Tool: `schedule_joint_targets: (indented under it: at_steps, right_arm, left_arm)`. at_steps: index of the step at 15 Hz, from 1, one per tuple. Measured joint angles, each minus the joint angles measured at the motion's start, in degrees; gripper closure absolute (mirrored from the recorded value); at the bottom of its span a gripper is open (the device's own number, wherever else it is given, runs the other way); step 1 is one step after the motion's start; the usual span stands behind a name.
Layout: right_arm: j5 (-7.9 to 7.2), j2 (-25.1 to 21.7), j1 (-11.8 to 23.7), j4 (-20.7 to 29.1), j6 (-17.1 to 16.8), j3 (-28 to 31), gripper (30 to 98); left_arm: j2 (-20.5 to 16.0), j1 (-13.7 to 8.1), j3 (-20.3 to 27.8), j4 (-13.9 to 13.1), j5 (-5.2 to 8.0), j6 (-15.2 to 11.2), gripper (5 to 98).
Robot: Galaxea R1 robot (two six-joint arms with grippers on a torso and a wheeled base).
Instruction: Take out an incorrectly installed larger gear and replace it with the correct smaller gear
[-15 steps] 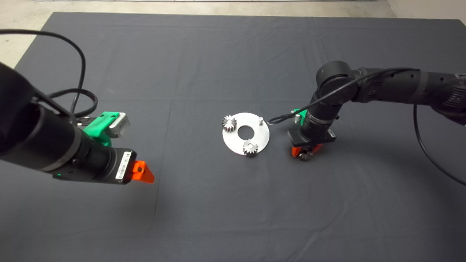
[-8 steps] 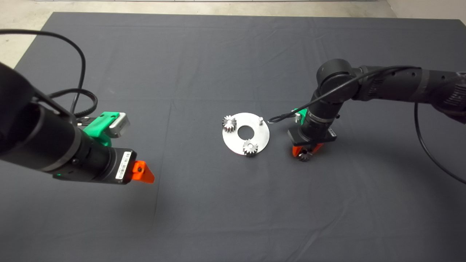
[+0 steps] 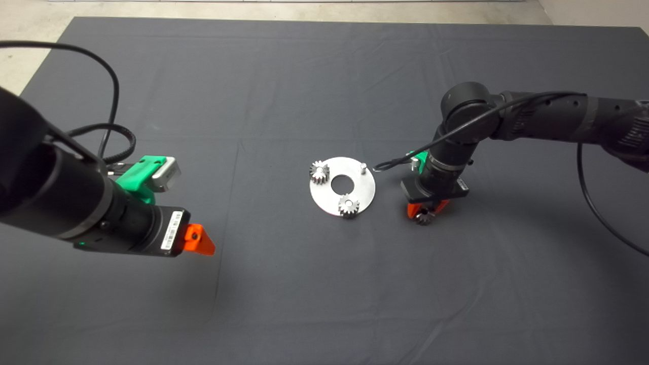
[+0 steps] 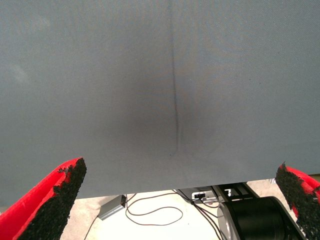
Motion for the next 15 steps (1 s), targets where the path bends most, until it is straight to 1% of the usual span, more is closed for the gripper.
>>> schedule_joint_targets:
  at_steps: [1, 6, 8, 9, 15]
  right_arm:
    - [0.00, 0.00, 0.00, 0.00, 0.00, 0.00, 87.8]
    - [0.00, 0.03, 0.04, 0.00, -0.02, 0.00, 89.2]
    - [0.55, 0.11, 0.34, 0.00, -0.04, -0.02, 89.8]
    - [0.59, 0.22, 0.66, 0.00, -0.05, 0.00, 89.8]
    - [0.63, 0.35, 4.93, 0.02, -0.08, 0.22, 89.8]
  left_arm:
    - [0.01, 0.00, 0.00, 0.00, 0.00, 0.00, 6.1]
    - [-0.01, 0.00, 0.00, 0.00, 0.00, 0.00, 6.1]
    - [-0.01, 0.00, 0.00, 0.02, 0.00, -0.02, 6.1]
    - [-0.01, 0.00, 0.00, 0.00, 0.02, -0.02, 6.1]
    - [-0.01, 0.00, 0.00, 0.02, 0.00, -0.02, 6.1]
